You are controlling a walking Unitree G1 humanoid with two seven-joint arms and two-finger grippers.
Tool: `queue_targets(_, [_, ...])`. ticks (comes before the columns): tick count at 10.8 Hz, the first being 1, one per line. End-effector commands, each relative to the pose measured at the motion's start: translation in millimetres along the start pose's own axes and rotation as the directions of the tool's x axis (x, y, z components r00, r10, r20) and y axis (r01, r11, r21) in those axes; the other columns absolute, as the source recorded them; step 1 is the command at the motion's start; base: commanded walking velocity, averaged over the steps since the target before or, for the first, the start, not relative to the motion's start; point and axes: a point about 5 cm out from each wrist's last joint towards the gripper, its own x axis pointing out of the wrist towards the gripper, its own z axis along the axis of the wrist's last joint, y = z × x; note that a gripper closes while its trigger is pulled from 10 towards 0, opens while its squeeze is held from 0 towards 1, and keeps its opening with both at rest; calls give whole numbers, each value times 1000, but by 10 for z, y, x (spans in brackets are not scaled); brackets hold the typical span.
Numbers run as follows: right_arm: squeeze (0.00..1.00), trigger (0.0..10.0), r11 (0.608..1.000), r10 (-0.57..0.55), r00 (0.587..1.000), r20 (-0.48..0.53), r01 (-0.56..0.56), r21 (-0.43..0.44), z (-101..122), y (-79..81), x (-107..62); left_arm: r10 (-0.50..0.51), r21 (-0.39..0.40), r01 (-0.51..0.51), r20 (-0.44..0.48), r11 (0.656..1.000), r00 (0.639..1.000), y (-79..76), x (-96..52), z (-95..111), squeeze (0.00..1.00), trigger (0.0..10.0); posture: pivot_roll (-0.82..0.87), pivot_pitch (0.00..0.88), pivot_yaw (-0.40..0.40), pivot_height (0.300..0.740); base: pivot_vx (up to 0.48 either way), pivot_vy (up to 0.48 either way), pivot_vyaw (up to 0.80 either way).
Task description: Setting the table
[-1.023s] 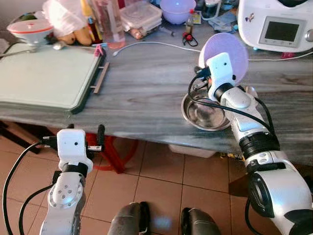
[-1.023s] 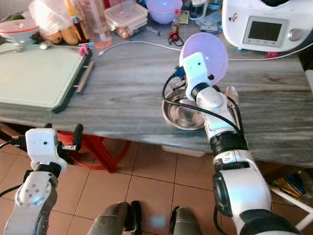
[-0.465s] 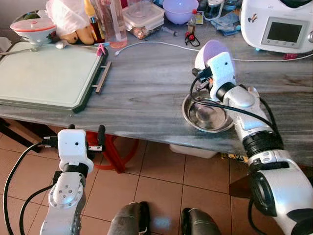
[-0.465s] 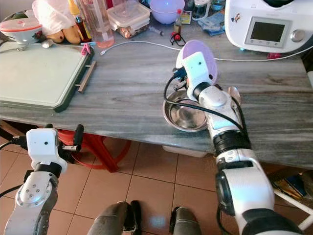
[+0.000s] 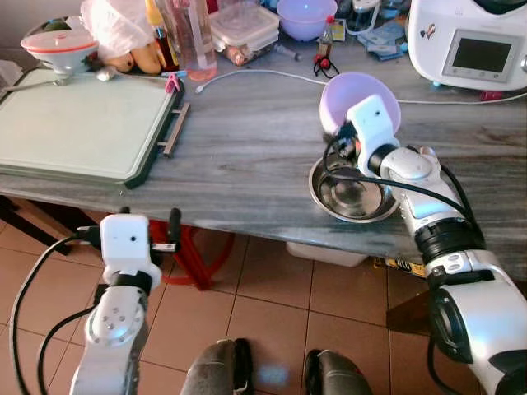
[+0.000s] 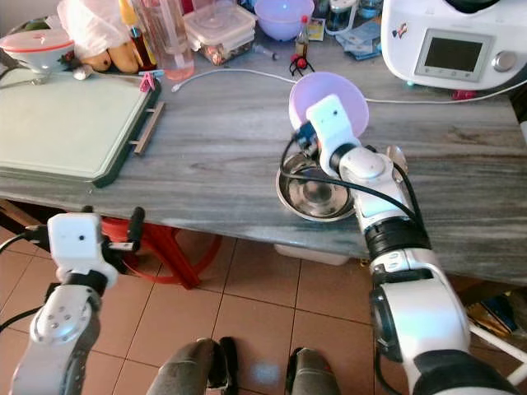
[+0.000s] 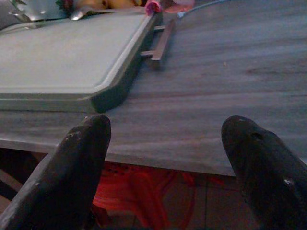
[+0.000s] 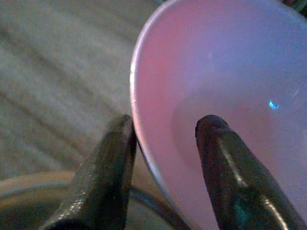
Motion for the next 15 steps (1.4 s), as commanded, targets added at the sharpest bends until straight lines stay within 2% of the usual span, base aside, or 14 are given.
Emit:
queue_targets(1, [1000, 10000, 1000, 15, 1000, -10, -15, -26, 15, 12, -9, -6, 0, 6, -29, 1000, 1000, 3, -7, -52, 0, 10000, 57, 161, 78, 740, 0, 0, 0])
queue_targets(5, [1000, 10000, 997, 35, 997, -62, -39, -66, 53, -50, -97, -8, -10, 7, -23, 1000, 1000, -23, 54, -64, 0, 10000, 40, 135, 69, 740, 0, 0, 0])
queue_targets(7, [1000, 10000, 993, 19, 996, -91, -30, -118, 90, -97, -184, -12, -20, 11, -21, 1000, 1000, -48, 91, -77, 0, 10000, 28, 121, 64, 740, 0, 0, 0])
queue_targets(8, [1000, 10000, 986, -18, 997, -79, 4, -167, 133, -149, -244, -18, -32, 17, -19, 999, 1000, -66, 99, -78, 0, 10000, 23, 121, 60, 740, 0, 0, 0])
queue_targets(10, [976, 10000, 985, -78, 997, 13, 79, -152, 271, -184, -327, 5, -27, -5, -20, 1000, 1000, -64, 92, -92, 0, 10000, 16, 130, 55, 740, 0, 0, 0])
queue_targets(11, [659, 10000, 984, -105, 992, 67, 113, -134, 332, -174, -380, 26, -34, -27, -26, 999, 999, -50, 95, -107, 0, 10000, 15, 125, 49, 740, 0, 0, 0])
queue_targets(12, [271, 10000, 986, -131, 980, 147, 145, -84, 381, -115, -434, 44, -40, -45, -31, 998, 999, -46, 97, -117, 0, 10000, 11, 118, 44, 740, 0, 0, 0])
queue_targets(13, [0, 10000, 984, -162, 962, 220, 175, -42, 385, 2, -483, 49, -49, -50, -31, 998, 998, -63, 99, -124, 0, 10000, 8, 108, 38, 740, 0, 0, 0])
queue_targets(15, [0, 10000, 973, -232, 927, 296, 228, 48, 362, 170, -560, 54, -57, -55, -21, 997, 998, -86, 125, -115, 0, 10000, 2, 97, 32, 740, 0, 0, 0])
